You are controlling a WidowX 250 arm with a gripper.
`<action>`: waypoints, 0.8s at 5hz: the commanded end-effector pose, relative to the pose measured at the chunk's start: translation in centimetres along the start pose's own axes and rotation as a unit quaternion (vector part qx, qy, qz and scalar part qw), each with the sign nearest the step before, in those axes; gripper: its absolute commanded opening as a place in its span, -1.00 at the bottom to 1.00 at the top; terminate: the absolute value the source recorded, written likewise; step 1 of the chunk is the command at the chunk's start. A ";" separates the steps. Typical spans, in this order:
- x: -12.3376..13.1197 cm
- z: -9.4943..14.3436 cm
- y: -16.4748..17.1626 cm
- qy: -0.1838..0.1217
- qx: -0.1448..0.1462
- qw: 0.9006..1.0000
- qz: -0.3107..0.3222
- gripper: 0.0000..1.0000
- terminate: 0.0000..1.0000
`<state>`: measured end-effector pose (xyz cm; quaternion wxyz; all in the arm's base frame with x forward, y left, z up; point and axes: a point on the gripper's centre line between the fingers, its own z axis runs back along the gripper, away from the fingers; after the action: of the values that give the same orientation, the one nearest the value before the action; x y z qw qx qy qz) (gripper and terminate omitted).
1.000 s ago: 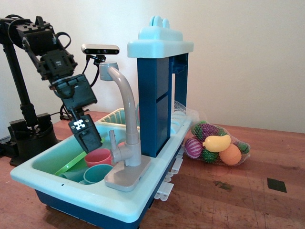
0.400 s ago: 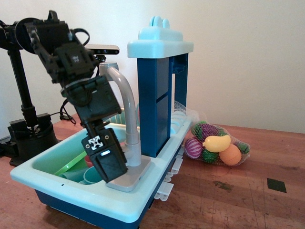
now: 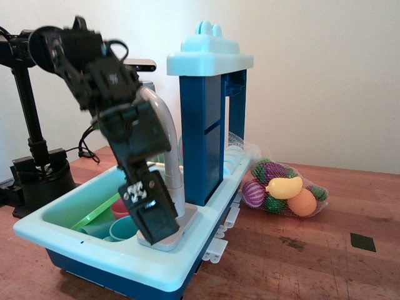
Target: Turn lever vertical to front
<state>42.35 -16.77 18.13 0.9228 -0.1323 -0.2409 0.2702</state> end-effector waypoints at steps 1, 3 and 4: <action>3.5 5.8 3.6 -0.058 -0.009 0.998 0.023 1.00 -1.00; 4.4 6.8 6.9 -0.091 -0.005 0.995 0.041 1.00 -1.00; 3.6 5.8 7.1 -0.073 -0.010 0.996 0.044 1.00 -1.00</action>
<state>38.45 -10.40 21.08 0.9005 -0.1435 -0.2864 0.2942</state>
